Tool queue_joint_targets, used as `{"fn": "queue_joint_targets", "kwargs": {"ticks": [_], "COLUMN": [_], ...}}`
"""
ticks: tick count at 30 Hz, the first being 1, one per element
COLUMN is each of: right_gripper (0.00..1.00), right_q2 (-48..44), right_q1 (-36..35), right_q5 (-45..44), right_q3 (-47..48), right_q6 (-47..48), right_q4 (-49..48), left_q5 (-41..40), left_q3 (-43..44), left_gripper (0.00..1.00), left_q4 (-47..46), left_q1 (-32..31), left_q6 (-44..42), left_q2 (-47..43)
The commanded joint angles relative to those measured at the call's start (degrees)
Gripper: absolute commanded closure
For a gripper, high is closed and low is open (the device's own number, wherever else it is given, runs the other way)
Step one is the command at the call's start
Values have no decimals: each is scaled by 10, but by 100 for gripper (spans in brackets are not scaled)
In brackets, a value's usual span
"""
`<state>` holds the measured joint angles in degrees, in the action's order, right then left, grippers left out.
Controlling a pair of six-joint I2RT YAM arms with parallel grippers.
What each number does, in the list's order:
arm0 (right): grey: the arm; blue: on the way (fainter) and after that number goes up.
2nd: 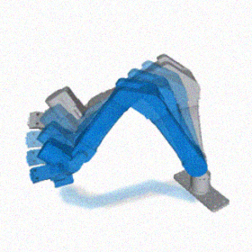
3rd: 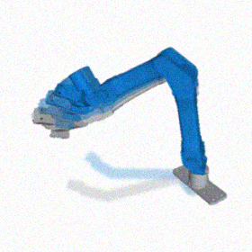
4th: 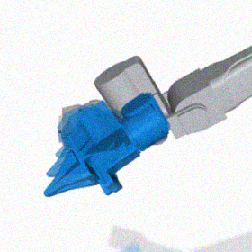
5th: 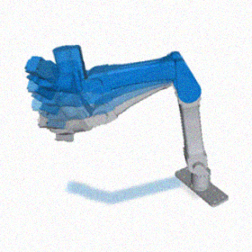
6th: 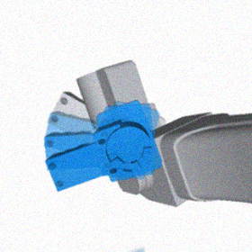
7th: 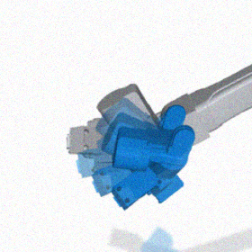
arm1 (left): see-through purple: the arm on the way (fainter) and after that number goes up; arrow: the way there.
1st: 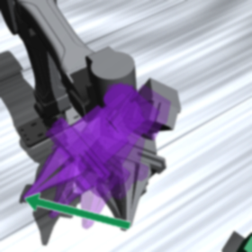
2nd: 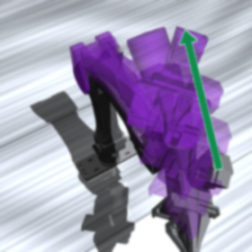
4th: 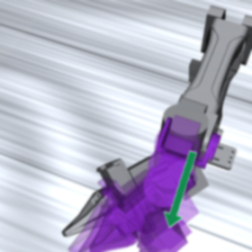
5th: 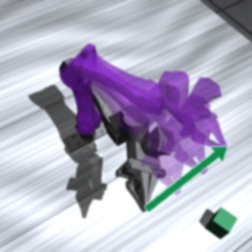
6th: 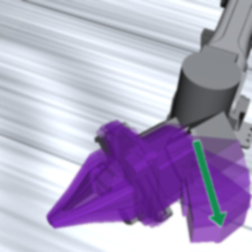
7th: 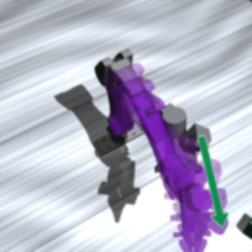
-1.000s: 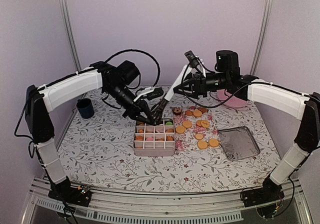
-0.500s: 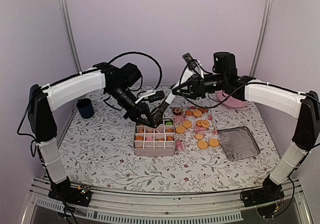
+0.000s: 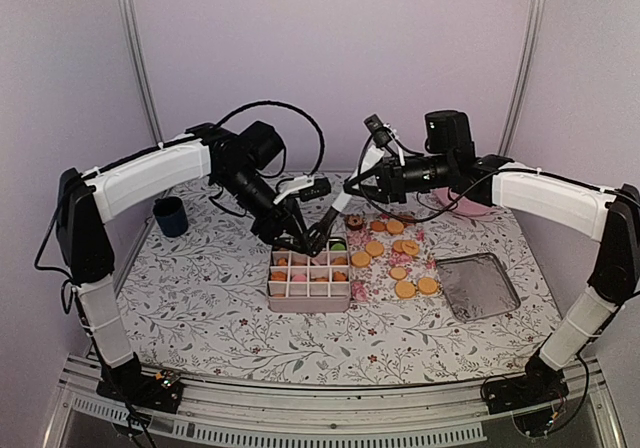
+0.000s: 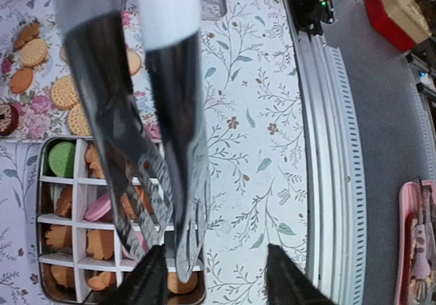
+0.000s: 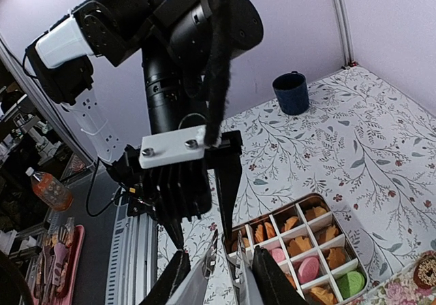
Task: Pack the cookies
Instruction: Pass from the left arm to the right, then pick up the fake cookies from the plate.
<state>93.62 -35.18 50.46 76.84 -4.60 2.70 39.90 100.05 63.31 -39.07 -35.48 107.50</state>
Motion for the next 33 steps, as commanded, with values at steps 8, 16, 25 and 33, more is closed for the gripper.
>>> {"fn": "queue_joint_targets", "kwargs": {"ticks": [8,16,25,33], "right_gripper": [68,68,68,67], "right_q2": [-126,-199,-227,-228], "right_q1": [13,14,15,15], "right_q5": [-179,-331,-442,-472], "right_q3": [-111,-166,-200,-251], "right_q6": [33,39,60,21], "right_q4": [54,121,128,54], "left_q5": [-43,-65,-71,-71], "left_q3": [-33,-98,-123,-123], "left_gripper": [7,5,5,4], "left_q4": [-64,-98,-118,-128], "left_q1": [85,155,175,187], "left_q6": [53,71,77,86], "left_q2": [-48,-98,-116,-114]}}
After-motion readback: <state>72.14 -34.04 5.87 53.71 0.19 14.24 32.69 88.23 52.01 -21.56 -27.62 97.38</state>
